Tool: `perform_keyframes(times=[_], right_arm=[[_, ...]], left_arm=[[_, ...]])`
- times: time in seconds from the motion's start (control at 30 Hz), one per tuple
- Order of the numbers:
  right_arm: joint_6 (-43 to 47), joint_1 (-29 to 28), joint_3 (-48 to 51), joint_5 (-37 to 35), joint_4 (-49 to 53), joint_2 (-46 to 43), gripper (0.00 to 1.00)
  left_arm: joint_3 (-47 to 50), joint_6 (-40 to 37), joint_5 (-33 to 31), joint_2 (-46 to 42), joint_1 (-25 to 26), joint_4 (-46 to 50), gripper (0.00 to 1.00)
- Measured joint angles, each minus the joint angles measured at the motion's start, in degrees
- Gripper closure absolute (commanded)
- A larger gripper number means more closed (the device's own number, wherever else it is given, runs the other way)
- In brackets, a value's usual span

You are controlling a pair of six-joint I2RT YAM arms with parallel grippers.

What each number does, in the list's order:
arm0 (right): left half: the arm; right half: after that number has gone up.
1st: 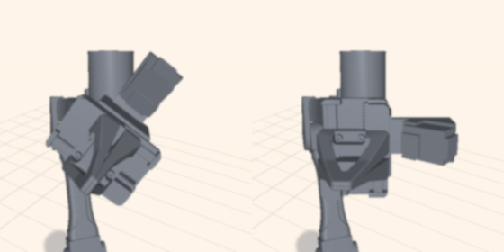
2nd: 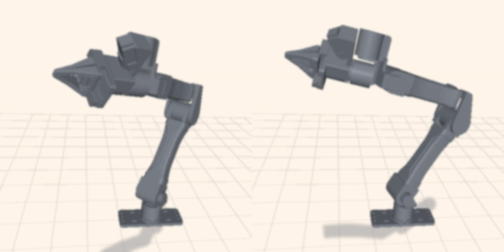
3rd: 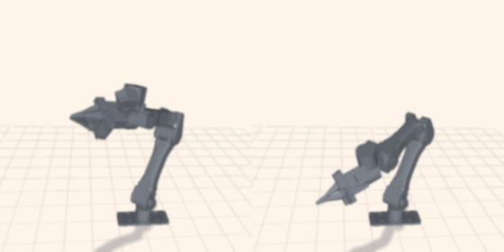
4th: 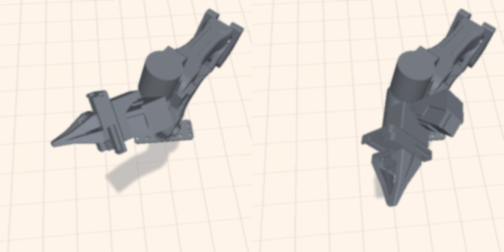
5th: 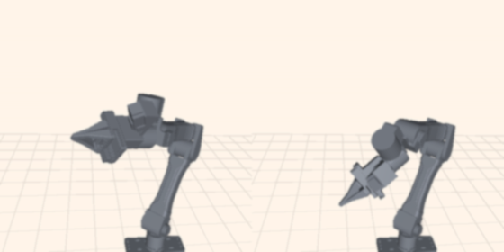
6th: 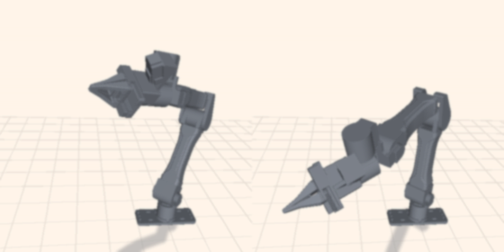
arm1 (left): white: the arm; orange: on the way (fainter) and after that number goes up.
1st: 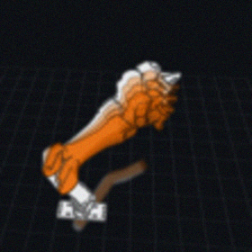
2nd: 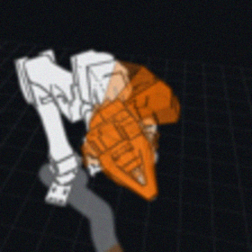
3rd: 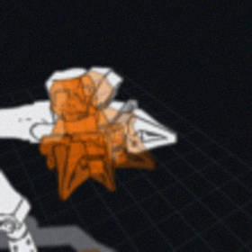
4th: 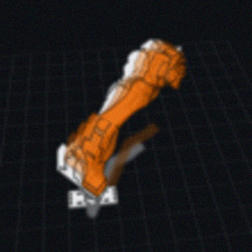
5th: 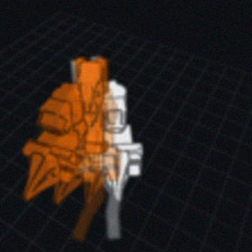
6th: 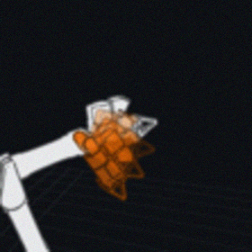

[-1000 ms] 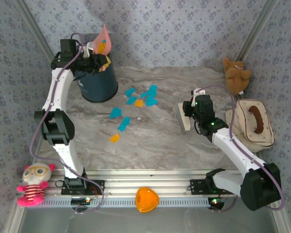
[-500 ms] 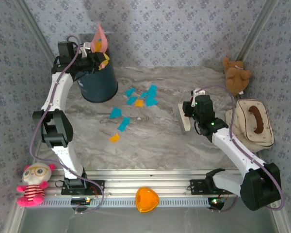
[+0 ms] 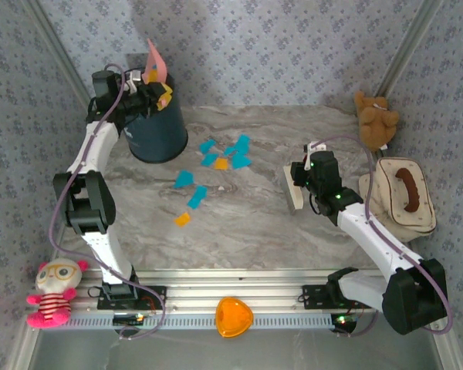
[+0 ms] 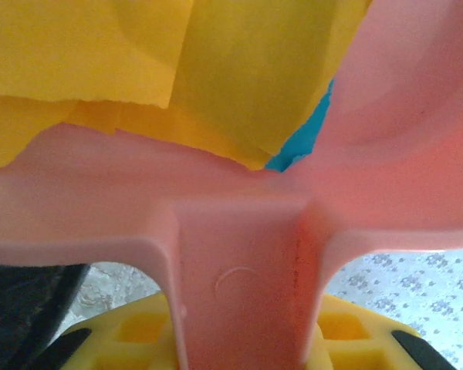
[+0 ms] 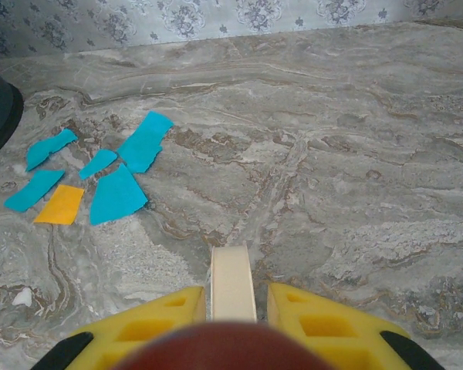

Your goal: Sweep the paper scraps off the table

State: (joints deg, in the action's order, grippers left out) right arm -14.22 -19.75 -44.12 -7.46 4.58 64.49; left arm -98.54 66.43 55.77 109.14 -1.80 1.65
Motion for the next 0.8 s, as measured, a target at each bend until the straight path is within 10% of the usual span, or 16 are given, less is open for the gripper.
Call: perform_keyframes(times=[0.8], right_arm=[[0.0,0.0,0.0,0.0,0.0,0.1,1.0]], left_arm=[[6.7,27.9,-2.5,0.0,-0.7,-27.1,1.0]])
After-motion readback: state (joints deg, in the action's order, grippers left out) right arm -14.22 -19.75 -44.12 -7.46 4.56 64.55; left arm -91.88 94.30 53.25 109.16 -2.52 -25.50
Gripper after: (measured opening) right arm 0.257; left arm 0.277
